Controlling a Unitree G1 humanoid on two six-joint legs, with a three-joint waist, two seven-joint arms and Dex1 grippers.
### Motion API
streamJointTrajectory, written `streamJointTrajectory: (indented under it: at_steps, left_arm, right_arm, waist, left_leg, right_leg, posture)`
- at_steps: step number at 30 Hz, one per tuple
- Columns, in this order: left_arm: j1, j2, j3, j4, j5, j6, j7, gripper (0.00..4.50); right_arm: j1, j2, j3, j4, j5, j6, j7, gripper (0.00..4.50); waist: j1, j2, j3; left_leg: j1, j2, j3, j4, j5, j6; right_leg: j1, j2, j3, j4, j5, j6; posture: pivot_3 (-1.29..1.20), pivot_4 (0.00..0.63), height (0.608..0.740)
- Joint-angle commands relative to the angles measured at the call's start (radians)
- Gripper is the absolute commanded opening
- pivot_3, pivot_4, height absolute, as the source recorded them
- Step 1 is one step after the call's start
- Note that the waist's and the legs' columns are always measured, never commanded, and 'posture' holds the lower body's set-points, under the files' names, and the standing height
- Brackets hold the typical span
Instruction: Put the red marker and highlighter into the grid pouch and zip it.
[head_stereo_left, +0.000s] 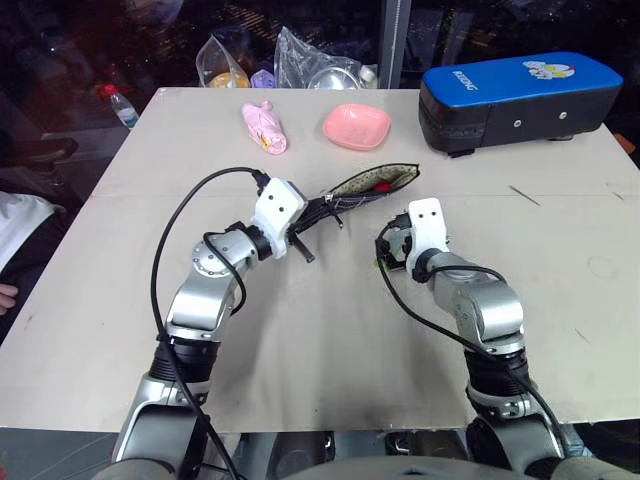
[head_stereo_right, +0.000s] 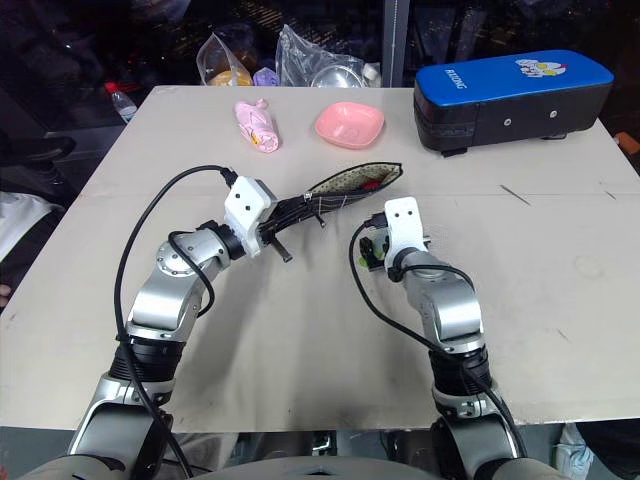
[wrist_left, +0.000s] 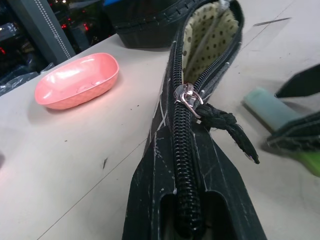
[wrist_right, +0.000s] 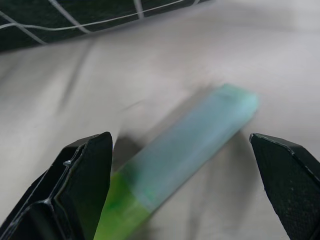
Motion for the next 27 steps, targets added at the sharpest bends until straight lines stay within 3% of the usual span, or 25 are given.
streamJointTrajectory:
  at_steps: [1, 3, 7, 12, 16, 20, 25, 27]
  left_arm:
    - [0.003, 0.007, 0.006, -0.02, 0.007, -0.027, 0.007, 0.0]
    - [0.006, 0.006, 0.004, -0.023, 0.011, -0.027, 0.007, 0.0]
    - [0.007, 0.004, 0.003, -0.027, 0.014, -0.025, 0.01, 0.0]
    - [0.011, 0.001, -0.003, -0.031, 0.017, -0.024, 0.012, 0.0]
    - [0.011, -0.004, -0.007, -0.033, 0.017, -0.023, 0.011, 0.0]
    - [0.01, -0.008, -0.011, -0.033, 0.019, -0.023, 0.01, 0.0]
    - [0.007, -0.012, -0.016, -0.032, 0.017, -0.021, 0.008, 0.0]
    - [0.003, -0.015, -0.022, -0.032, 0.016, -0.022, 0.004, 0.0]
  right_arm:
    - [0.007, 0.024, 0.003, 0.02, 0.028, 0.073, 0.0, 4.44]
    - [0.008, 0.029, 0.007, 0.026, 0.034, 0.076, 0.006, 4.44]
    - [0.01, 0.011, 0.023, 0.016, 0.039, 0.073, 0.016, 2.74]
    - [-0.001, -0.032, 0.016, -0.023, 0.049, 0.086, 0.024, 0.25]
    - [-0.034, -0.072, -0.052, -0.067, 0.062, 0.118, 0.02, 0.23]
    - [-0.067, -0.189, -0.096, -0.129, 0.078, 0.122, 0.065, 0.23]
    - [-0.076, -0.456, -0.084, -0.143, 0.061, -0.091, 0.203, 0.23]
    - [-0.063, -0.644, -0.029, -0.128, 0.002, -0.338, 0.337, 0.23]
  waist:
    - [0.0, -0.001, 0.0]
    - [-0.001, -0.001, 0.0]
    - [-0.003, -0.001, 0.0]
    - [0.005, -0.001, -0.001]
    - [0.006, -0.001, -0.001]
    - [0.003, -0.001, 0.0]
    - [-0.001, 0.0, 0.001]
    - [-0.001, 0.001, 0.001]
  left_leg:
    - [0.0, 0.0, 0.0, 0.0, 0.0, 0.0]
    - [0.0, 0.0, 0.0, 0.0, 0.0, 0.0]
    - [0.0, 0.0, 0.0, 0.0, 0.0, 0.0]
    - [0.0, 0.0, -0.001, 0.0, 0.0, 0.0]
    - [-0.001, 0.0, -0.001, 0.0, 0.0, 0.0]
    - [-0.001, -0.001, -0.001, 0.0, 0.0, 0.0]
    - [-0.001, -0.001, -0.001, -0.001, 0.0, 0.0]
    - [-0.001, 0.0, -0.001, -0.002, 0.0, 0.0]
  right_leg:
    - [0.0, 0.0, 0.0, 0.0, 0.0, 0.0]
    - [0.0, 0.0, 0.0, 0.0, 0.0, 0.0]
    - [0.0, 0.0, 0.0, 0.0, 0.0, 0.0]
    - [0.0, -0.001, -0.001, -0.001, 0.0, 0.0]
    - [0.0, -0.003, -0.001, 0.0, 0.0, 0.0]
    - [0.0, -0.003, -0.002, -0.001, 0.0, 0.0]
    - [-0.001, -0.001, -0.001, -0.001, 0.0, 0.0]
    - [-0.001, 0.0, -0.001, -0.002, 0.0, 0.0]
  posture:
    - [0.0, 0.15, 0.74]
    - [0.0, 0.15, 0.74]
    - [0.0, 0.15, 0.74]
    - [0.0, 0.15, 0.74]
    - [0.0, 0.15, 0.74]
    - [0.0, 0.15, 0.74]
    - [0.0, 0.15, 0.74]
    - [0.0, 0.15, 0.74]
